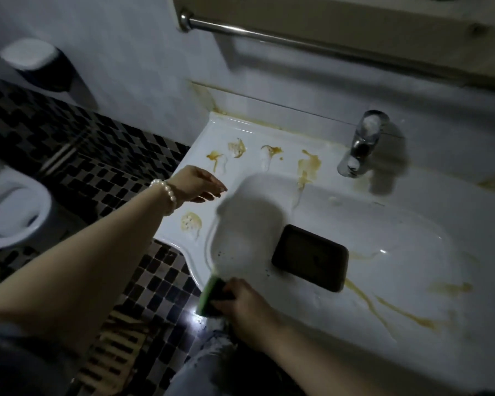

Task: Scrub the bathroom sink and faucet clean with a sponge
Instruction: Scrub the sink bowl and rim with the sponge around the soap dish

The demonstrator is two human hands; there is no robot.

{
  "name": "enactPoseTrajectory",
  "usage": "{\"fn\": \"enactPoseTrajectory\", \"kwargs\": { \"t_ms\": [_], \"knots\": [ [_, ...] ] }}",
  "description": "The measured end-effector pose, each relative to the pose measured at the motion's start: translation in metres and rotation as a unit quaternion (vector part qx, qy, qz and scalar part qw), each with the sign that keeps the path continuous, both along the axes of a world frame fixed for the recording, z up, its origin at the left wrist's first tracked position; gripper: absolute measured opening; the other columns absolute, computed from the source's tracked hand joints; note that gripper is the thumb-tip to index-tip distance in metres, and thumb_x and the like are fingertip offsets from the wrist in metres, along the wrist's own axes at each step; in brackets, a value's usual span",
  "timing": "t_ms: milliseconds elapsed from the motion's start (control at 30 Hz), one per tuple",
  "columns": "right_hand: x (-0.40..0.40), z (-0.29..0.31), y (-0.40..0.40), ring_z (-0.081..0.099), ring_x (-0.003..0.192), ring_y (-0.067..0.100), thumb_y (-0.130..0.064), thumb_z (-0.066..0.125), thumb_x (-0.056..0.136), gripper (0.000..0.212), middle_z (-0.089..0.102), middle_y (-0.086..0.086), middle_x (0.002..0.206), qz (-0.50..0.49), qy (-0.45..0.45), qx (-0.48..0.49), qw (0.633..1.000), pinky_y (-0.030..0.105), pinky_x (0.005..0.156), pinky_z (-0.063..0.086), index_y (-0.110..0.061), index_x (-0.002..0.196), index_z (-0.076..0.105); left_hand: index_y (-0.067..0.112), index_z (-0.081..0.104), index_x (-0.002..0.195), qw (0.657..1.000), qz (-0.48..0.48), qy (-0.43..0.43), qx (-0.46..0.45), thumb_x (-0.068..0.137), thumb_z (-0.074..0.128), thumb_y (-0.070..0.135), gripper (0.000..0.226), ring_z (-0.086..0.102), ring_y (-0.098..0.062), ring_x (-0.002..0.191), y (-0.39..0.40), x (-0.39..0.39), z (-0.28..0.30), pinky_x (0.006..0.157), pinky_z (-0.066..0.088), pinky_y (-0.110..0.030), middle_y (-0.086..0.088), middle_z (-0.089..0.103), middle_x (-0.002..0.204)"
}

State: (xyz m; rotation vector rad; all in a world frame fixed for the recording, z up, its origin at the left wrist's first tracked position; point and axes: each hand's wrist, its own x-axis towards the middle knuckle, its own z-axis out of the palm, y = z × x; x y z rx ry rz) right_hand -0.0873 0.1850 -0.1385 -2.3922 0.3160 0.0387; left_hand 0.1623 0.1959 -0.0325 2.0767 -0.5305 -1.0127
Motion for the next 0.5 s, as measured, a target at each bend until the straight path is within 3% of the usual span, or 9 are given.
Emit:
{"fn": "enactPoseTrajectory", "kwargs": {
  "t_ms": [33,100,167,233,300,367,400,467,500],
  "knots": [
    [0.024,-0.002,0.003,0.056,0.076,-0.012,-0.035,0.064,0.081,0.011,0.058,-0.013,0.084,0.029,-0.039,-0.029,0.998,0.007,0.067,0.04,-0.025,0.086,0.061,0.015,0.071,0.077,1.0,0.006,-0.006,0.005,0.085,0.063,0.004,0.016,0.058,-0.011,0.069,0.01,0.009,-0.003,0.07,0.049,-0.025,-0.002,0.067,0.075],
    [0.066,-0.003,0.001,0.057,0.093,0.009,-0.044,0.053,0.087,0.028,0.06,-0.001,0.105,0.041,-0.085,-0.04,0.995,0.023,0.076,0.041,-0.024,0.106,0.059,0.016,0.071,0.074,1.0,0.017,-0.006,0.006,0.084,0.064,0.004,0.017,0.058,-0.011,0.07,0.025,0.024,-0.009,0.069,0.048,-0.025,0.001,0.068,0.072],
    [0.105,0.001,-0.007,0.049,0.105,0.022,-0.029,0.045,0.095,0.03,0.053,0.009,0.119,-0.009,-0.058,-0.048,0.997,0.03,0.084,0.037,-0.019,0.12,0.057,0.019,0.071,0.072,1.0,0.027,-0.008,0.007,0.084,0.064,0.005,0.019,0.058,-0.01,0.073,0.037,0.042,-0.015,0.071,0.046,-0.026,0.01,0.069,0.066],
    [0.13,0.001,-0.011,0.048,0.107,0.029,-0.013,0.05,0.092,0.029,0.053,0.014,0.117,-0.079,-0.03,-0.111,0.99,0.035,0.086,0.039,-0.015,0.119,0.061,0.017,0.072,0.075,1.0,0.024,-0.011,0.012,0.084,0.064,0.004,0.018,0.058,-0.007,0.072,0.048,0.062,-0.021,0.071,0.044,-0.025,0.015,0.069,0.063],
    [0.135,0.003,-0.004,0.058,0.087,0.032,-0.011,0.073,0.073,0.025,0.061,0.012,0.097,-0.136,-0.041,-0.118,0.983,0.032,0.071,0.048,-0.016,0.097,0.073,0.007,0.073,0.082,0.999,0.027,-0.014,0.01,0.084,0.063,0.001,0.012,0.058,-0.007,0.073,0.058,0.081,-0.027,0.073,0.046,-0.025,0.013,0.069,0.065],
    [0.141,0.003,0.011,0.062,0.076,0.029,-0.013,0.08,0.059,0.028,0.066,0.008,0.087,-0.041,-0.097,-0.154,0.982,0.026,0.063,0.051,-0.019,0.085,0.076,0.006,0.072,0.078,0.999,0.041,-0.005,0.002,0.082,0.064,-0.002,0.012,0.059,-0.011,0.075,0.066,0.1,-0.032,0.077,0.049,-0.025,0.013,0.069,0.063],
    [0.15,0.002,0.015,0.064,0.078,0.027,-0.015,0.076,0.061,0.027,0.067,0.005,0.089,0.025,-0.121,-0.157,0.98,0.024,0.065,0.051,-0.023,0.087,0.076,0.008,0.072,0.075,0.999,0.047,0.005,0.001,0.081,0.065,-0.002,0.014,0.059,-0.013,0.075,0.069,0.11,-0.035,0.079,0.05,-0.027,0.01,0.069,0.064],
    [0.187,0.009,0.01,0.063,0.092,0.024,-0.02,0.064,0.073,0.027,0.067,0.002,0.101,0.102,-0.133,-0.201,0.965,0.026,0.077,0.049,-0.028,0.097,0.074,0.008,0.071,0.077,0.999,0.038,0.02,0.01,0.081,0.066,0.0,0.011,0.058,-0.017,0.077,0.072,0.126,-0.041,0.081,0.049,-0.032,0.0,0.069,0.073],
    [0.207,0.012,0.001,0.059,0.103,0.025,-0.019,0.061,0.079,0.03,0.064,0.004,0.112,0.09,-0.107,-0.213,0.967,0.029,0.087,0.044,-0.027,0.107,0.07,0.01,0.072,0.077,0.999,0.026,0.025,0.015,0.081,0.066,0.001,0.011,0.057,-0.018,0.077,0.073,0.134,-0.043,0.079,0.049,-0.033,-0.003,0.068,0.076]
  ]
}}
